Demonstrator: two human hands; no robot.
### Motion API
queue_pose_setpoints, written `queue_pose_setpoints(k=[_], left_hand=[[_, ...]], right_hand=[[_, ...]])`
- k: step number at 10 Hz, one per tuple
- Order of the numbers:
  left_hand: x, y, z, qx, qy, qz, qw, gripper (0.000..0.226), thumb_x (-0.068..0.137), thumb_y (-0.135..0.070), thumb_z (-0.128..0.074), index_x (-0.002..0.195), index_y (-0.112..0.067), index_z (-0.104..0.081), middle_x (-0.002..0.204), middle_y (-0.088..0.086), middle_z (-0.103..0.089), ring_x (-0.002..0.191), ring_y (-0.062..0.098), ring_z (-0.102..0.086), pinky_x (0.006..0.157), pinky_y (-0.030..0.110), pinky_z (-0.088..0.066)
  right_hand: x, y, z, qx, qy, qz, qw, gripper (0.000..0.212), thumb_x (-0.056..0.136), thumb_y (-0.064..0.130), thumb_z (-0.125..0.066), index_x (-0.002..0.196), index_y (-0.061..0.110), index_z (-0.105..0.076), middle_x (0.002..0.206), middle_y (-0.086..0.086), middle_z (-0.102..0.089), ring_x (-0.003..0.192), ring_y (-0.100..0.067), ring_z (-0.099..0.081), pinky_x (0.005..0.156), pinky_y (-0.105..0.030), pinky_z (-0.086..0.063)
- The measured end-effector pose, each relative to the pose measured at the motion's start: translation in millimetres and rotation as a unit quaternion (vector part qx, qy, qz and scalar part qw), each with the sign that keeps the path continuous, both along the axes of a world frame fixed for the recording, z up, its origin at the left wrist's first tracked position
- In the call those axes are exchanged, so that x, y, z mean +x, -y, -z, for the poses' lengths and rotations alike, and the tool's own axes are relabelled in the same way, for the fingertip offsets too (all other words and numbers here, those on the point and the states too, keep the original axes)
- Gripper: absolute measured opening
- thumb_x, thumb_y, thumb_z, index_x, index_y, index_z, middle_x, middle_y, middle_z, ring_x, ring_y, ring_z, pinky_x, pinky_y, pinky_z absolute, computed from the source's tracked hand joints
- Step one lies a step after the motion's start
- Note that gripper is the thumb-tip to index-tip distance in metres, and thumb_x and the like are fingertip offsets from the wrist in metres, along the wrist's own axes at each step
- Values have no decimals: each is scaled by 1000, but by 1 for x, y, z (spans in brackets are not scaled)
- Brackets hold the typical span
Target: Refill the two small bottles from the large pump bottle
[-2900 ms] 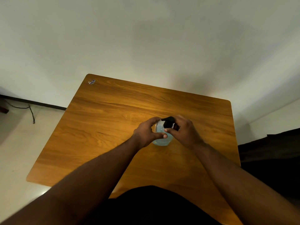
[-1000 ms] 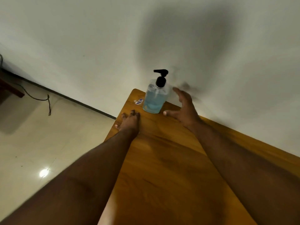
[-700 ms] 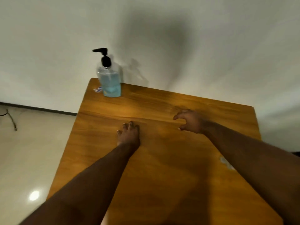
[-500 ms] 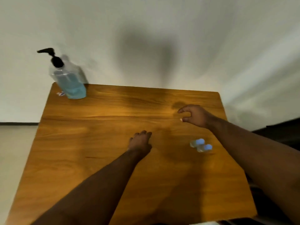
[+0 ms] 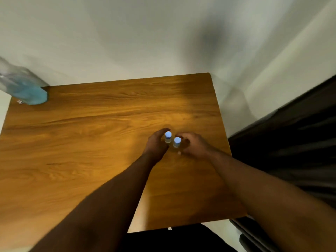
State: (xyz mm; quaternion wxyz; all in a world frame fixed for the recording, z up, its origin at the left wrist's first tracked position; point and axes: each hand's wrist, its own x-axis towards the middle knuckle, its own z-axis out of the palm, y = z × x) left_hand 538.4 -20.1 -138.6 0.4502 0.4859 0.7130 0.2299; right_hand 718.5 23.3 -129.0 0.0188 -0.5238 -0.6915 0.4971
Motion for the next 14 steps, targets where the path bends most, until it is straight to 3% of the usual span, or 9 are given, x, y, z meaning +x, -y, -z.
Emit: queue_pose_setpoints(k=[1, 2, 4, 6, 7, 9, 11, 12, 14], left_hand=[[17, 2, 10, 23, 34, -73, 996, 39, 83, 0, -66, 116, -20, -64, 115, -1, -68, 103, 15, -60, 74, 7, -44], [25, 3, 14, 30, 36, -107, 993, 40, 80, 0, -66, 109, -28, -64, 100, -7, -67, 93, 14, -63, 72, 20, -50], [39, -12, 18, 64, 28, -98, 993, 54, 83, -8, -69, 126, -36, -52, 107, -7, -67, 100, 16, -64, 81, 33, -54], [48, -120, 12, 158, 17, -77, 984, 42, 79, -12, -77, 112, -26, -57, 100, -8, -65, 91, 15, -62, 76, 28, -50], [40, -187, 11, 178, -1, -64, 982, 31, 80, -14, -76, 103, -25, -59, 92, -10, -64, 87, 17, -62, 71, 27, -50], [39, -281, 23, 200, -11, 6, 980, 27, 81, -11, -65, 107, -19, -62, 97, -5, -65, 90, 18, -61, 73, 27, -45], [46, -300, 48, 230, -11, 32, 973, 38, 80, -12, -66, 116, -17, -59, 107, 1, -67, 91, 16, -59, 76, 27, -47], [44, -300, 57, 229, -30, 23, 973, 45, 79, -13, -69, 123, -19, -59, 112, -1, -67, 91, 7, -54, 73, 14, -41], [44, -281, 52, 159, -29, -14, 987, 69, 78, -12, -74, 140, -17, -44, 131, 9, -57, 116, 23, -54, 98, 37, -48]], right_hand=[[-7, 8, 20, 57, -31, 44, 997, 68, 68, 15, -84, 129, 15, -56, 133, -7, -54, 120, -21, -52, 98, -27, -41], [-4, 14, 28, 80, -51, 77, 993, 51, 76, 13, -77, 124, 11, -59, 125, -9, -58, 114, -22, -56, 97, -35, -46], [23, -9, 24, 136, -94, 99, 981, 36, 79, 16, -75, 114, 10, -65, 113, -5, -64, 103, -15, -58, 90, -34, -51], [39, -121, 10, 199, -75, 183, 960, 39, 79, 24, -77, 114, 11, -65, 108, -3, -69, 97, -15, -63, 78, -22, -51], [39, -179, 10, 225, -73, 209, 949, 32, 80, 25, -76, 105, 7, -66, 101, -5, -70, 92, -18, -65, 77, -31, -55], [29, -250, 33, 261, -97, 243, 929, 34, 81, 21, -75, 111, 10, -65, 103, -6, -70, 94, -17, -64, 83, -29, -53], [23, -269, 62, 240, -82, 264, 931, 25, 81, 23, -73, 102, 10, -67, 95, -4, -70, 89, -15, -65, 80, -30, -54], [19, -271, 67, 240, -66, 266, 931, 26, 82, 23, -72, 103, 10, -65, 96, -3, -69, 90, -16, -64, 75, -23, -49], [18, -248, 59, 152, -113, 341, 921, 58, 73, 17, -80, 125, 22, -54, 108, 9, -63, 105, -11, -61, 77, -7, -40]])
